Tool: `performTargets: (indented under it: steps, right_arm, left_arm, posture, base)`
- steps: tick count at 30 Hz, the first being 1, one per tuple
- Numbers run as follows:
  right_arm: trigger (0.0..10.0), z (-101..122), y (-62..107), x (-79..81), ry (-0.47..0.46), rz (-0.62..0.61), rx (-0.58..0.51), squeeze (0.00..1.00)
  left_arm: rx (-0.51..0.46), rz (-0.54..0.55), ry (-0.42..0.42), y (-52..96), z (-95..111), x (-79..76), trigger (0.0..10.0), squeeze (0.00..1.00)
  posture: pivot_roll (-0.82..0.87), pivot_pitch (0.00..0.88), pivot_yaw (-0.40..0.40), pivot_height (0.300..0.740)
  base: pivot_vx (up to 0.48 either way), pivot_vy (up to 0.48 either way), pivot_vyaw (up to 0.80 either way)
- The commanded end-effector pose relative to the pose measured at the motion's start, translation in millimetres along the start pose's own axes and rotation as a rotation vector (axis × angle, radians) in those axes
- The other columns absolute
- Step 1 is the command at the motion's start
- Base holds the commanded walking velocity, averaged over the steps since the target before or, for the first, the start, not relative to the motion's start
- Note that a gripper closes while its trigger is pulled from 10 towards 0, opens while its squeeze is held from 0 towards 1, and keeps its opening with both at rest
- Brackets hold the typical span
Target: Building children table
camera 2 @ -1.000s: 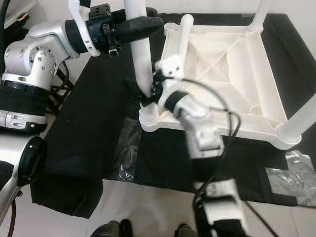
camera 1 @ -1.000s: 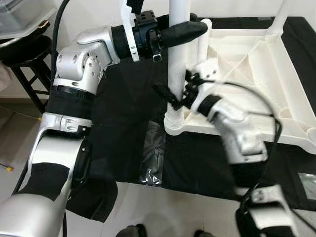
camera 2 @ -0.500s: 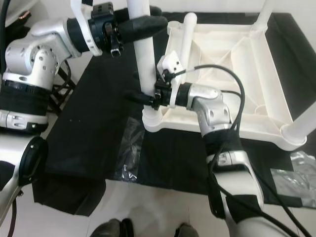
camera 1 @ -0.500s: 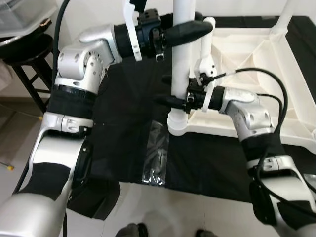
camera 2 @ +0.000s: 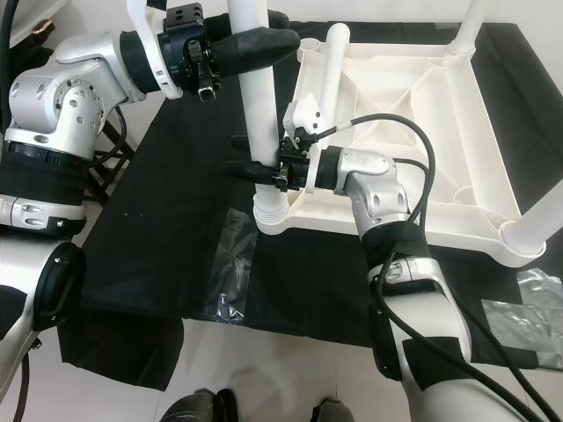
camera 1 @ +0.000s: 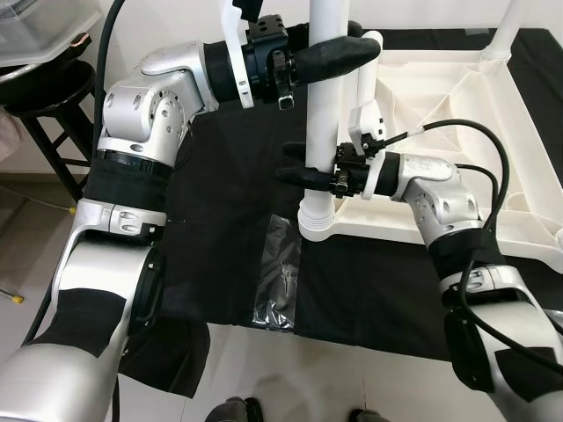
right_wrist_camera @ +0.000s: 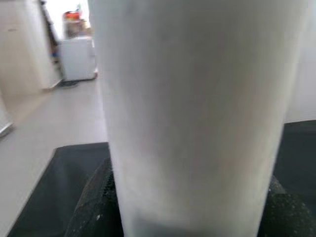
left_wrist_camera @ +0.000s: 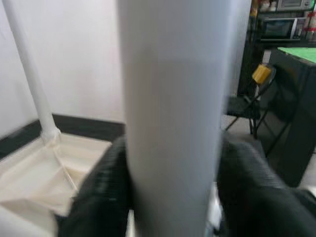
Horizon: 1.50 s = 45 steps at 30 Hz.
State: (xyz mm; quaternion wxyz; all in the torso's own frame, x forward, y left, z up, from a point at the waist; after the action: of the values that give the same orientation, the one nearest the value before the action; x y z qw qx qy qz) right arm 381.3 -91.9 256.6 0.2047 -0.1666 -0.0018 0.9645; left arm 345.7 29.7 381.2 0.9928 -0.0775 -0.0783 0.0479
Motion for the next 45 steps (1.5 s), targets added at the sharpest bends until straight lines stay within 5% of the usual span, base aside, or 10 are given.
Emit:
performTargets:
  steps: [1,6,7,21,22,27,35,36,43,45]
  right_arm:
    - [0.0,-11.4,0.1,1.9,-0.081,-0.116,-0.015,0.00]
    - [0.0,-31.7,-10.7,15.0,-0.098,-0.312,0.069,0.00]
    - [0.0,-53.2,-3.4,18.4,-0.114,-0.625,0.177,0.00]
    - [0.0,-57.2,-23.4,48.5,-0.142,-0.904,0.238,0.00]
    - [0.0,-56.5,-23.0,49.6,-0.147,-0.909,0.240,0.00]
    - [0.0,-53.9,-21.9,53.6,-0.146,-0.923,0.254,0.00]
    - [10.0,-14.2,-37.6,52.7,-0.093,-0.732,0.054,0.00]
    - [10.0,-5.2,-37.3,49.0,-0.084,-0.638,0.006,1.00]
    - [10.0,24.4,-17.6,35.4,0.004,-0.188,-0.085,1.00]
    - [10.0,24.5,-13.4,32.6,0.043,-0.135,-0.068,0.00]
  left_arm:
    - [0.036,-0.038,-0.004,0.2,-5.6,-5.4,10.0,1.00]
    - [0.026,0.018,-0.017,0.2,-2.9,1.8,10.0,1.00]
    - [0.025,0.021,-0.013,1.0,-2.0,2.7,10.0,0.00]
    - [0.042,0.034,-0.006,-1.1,-4.7,6.5,10.0,0.00]
    - [0.042,0.036,0.005,-0.6,-5.6,7.0,0.0,0.00]
    - [0.046,0.031,0.025,0.6,-8.5,6.6,0.0,0.00]
    - [0.052,0.014,0.032,-0.2,-9.6,4.9,0.0,0.00]
    - [0.052,0.013,0.031,-0.1,-9.6,4.9,0.0,0.00]
    - [0.059,0.006,0.028,1.2,-10.7,4.2,0.0,0.00]
    - [0.060,0.005,0.028,1.3,-10.9,4.0,0.0,0.00]
  posture:
    - [0.03,0.172,0.094,0.740]
    - [0.04,0.172,0.084,0.740]
    - [0.03,0.175,0.084,0.740]
    - [0.03,0.156,0.095,0.740]
    - [0.03,0.157,0.094,0.740]
    - [0.03,0.158,0.095,0.740]
    - [0.02,0.159,0.094,0.740]
    - [0.02,0.157,0.093,0.740]
    - [0.03,0.153,0.090,0.740]
    - [0.03,0.153,0.090,0.740]
  base:
    - [0.000,0.000,0.00]
    - [0.000,0.000,0.00]
    - [0.000,0.000,0.00]
    - [0.000,0.000,0.00]
    - [0.000,0.000,0.00]
    - [0.000,0.000,0.00]
    - [0.000,0.000,0.00]
    - [0.000,0.000,0.00]
    - [0.000,0.000,0.00]
    - [0.000,0.000,0.00]
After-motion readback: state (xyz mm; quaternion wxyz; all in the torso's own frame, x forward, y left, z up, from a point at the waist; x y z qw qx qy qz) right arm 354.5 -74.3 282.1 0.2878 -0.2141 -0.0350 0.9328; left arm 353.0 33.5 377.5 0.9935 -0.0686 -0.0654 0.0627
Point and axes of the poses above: a point about 5 cm out from each wrist's last joint towards the gripper, its own y axis pointing back from the gripper into the wrist, its own z axis along the axis of the wrist's last joint, x = y × z, the point moved 4 cm from there along -y, pointing out of the wrist towards the gripper, and after that the axes turned 6 degrees about y, right-handed, at the moved point
